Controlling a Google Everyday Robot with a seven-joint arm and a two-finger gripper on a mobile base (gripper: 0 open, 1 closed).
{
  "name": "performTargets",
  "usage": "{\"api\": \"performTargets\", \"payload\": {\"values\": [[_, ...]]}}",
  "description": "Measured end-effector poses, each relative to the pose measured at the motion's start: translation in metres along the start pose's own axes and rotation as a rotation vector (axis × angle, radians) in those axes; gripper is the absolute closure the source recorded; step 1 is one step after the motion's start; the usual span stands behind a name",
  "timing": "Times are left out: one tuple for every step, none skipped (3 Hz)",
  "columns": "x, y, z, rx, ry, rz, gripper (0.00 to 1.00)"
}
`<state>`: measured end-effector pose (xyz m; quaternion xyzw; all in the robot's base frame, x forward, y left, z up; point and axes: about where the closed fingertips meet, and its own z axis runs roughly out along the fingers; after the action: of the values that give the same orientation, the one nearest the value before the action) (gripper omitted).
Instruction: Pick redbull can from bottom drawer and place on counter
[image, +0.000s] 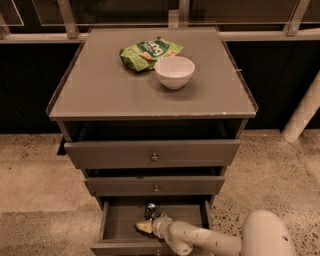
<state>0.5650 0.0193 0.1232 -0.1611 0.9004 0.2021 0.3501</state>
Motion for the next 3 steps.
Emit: {"api": "performTargets", "payload": {"values": [[0.0, 0.0, 0.0001, 0.0, 0.0, 0.0, 0.42], [0.0, 0.0, 0.0001, 0.0, 0.0, 0.0, 0.65], [0.0, 0.0001, 0.0001, 0.0, 0.0, 0.0, 0.88]]}}
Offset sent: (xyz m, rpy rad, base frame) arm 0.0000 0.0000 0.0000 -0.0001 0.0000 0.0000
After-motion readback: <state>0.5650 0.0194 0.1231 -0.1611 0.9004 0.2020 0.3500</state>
